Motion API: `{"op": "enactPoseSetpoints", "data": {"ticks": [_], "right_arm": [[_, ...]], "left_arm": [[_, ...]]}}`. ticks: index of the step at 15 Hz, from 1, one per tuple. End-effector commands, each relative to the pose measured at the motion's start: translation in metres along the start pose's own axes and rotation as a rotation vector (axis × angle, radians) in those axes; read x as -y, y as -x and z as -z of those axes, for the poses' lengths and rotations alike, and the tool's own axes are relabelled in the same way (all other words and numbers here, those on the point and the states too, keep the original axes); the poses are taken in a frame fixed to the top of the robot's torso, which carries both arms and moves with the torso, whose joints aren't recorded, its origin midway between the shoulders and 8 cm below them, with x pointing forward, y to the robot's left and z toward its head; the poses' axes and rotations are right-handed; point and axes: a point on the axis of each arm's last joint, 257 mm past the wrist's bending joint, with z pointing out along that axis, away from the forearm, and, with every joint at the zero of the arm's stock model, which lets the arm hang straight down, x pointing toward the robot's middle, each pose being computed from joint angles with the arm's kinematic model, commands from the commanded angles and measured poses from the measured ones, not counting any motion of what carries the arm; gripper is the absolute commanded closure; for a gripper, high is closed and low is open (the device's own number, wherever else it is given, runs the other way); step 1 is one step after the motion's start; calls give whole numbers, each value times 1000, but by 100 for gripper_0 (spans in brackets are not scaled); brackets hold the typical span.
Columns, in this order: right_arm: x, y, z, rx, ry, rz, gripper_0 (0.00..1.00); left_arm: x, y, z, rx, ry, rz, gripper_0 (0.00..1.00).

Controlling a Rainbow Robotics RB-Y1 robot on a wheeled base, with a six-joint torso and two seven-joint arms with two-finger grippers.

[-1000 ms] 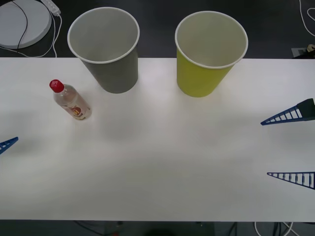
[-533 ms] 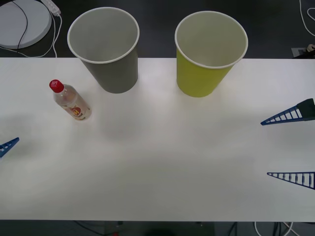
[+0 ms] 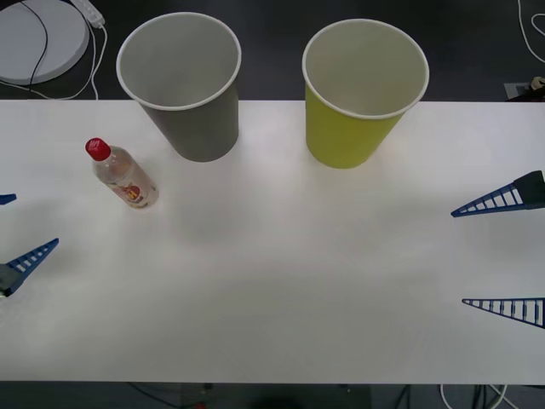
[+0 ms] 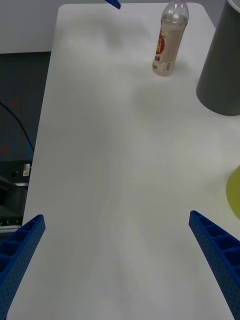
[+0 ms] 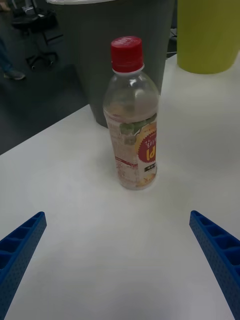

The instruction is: Put the can into the green bin and the plastic bottle into the gray bin

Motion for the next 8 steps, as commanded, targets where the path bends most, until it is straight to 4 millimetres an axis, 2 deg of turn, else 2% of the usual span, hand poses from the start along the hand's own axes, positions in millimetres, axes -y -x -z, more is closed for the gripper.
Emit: {"op": "enactPoseSetpoints", "data": {"ticks": [1,8], "right_arm": [[0,0,0,0,0,0,0],[0,0,0,0,0,0,0]], "left_arm": [[3,1,-11,10,5,3,0],[3,4,-39,22,28,22,0]]}}
